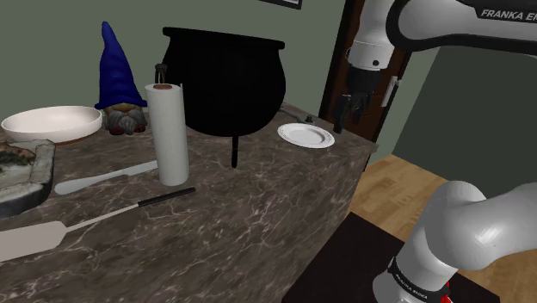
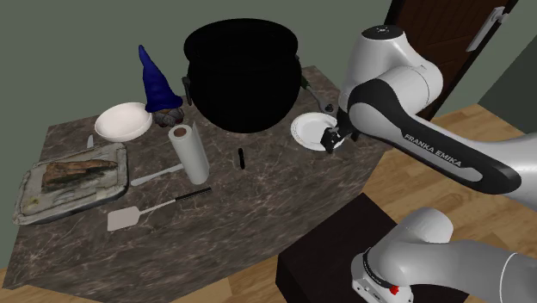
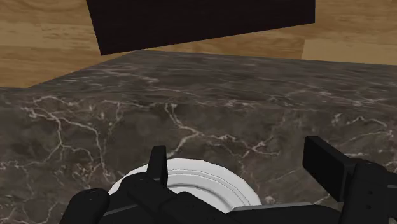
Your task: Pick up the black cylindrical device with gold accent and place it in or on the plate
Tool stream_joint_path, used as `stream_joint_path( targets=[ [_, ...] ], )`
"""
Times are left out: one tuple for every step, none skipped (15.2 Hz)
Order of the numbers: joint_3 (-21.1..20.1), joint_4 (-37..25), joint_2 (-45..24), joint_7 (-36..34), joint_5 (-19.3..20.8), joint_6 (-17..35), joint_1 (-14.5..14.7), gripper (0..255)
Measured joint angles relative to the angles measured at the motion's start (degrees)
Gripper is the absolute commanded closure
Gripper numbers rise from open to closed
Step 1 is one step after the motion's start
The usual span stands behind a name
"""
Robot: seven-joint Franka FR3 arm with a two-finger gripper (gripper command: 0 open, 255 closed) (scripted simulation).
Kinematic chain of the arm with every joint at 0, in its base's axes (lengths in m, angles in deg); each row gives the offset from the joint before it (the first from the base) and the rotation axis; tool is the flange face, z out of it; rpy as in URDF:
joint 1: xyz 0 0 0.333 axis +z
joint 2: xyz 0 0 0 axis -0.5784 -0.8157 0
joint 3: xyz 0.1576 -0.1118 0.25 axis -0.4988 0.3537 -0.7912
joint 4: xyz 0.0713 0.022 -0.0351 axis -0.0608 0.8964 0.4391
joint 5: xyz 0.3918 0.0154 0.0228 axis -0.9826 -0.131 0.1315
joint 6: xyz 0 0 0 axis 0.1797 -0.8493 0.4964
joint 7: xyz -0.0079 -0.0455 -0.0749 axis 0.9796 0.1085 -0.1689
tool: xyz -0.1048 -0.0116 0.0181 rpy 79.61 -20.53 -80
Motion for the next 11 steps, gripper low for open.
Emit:
stream_joint_path(
  targets=[
    [0.0, 0.0, 0.0, 0.0, 0.0, 0.0, 0.0, 0],
    [-0.5, -0.5, -0.8, -0.6, -0.4, 0.2, 0.2, 0],
    [-1.1, -1.3, -2.2, -1.3, -0.9, 0.8, 0.4, 0],
    [-1.8, -1.6, -3.0, -2.0, -1.5, 1.1, 0.7, 0],
    [-2.5, -2.3, -4.5, -2.9, -2.1, 1.8, 0.9, 0],
    [-3.4, -3.7, -6.2, -4.0, -2.8, 2.1, 1.2, 0],
    [-4.3, -4.7, -7.9, -5.0, -3.5, 2.7, 1.5, 0],
    [-5.4, -5.7, -9.3, -6.2, -4.2, 3.0, 1.9, 0],
    [-6.2, -6.9, -10.8, -7.2, -4.7, 3.2, 2.1, 0],
    [-6.9, -8.0, -12.2, -8.1, -5.2, 3.5, 2.3, 0],
    [-7.9, -9.5, -14.3, -9.3, -5.7, 4.1, 2.6, 0]
  ],
)
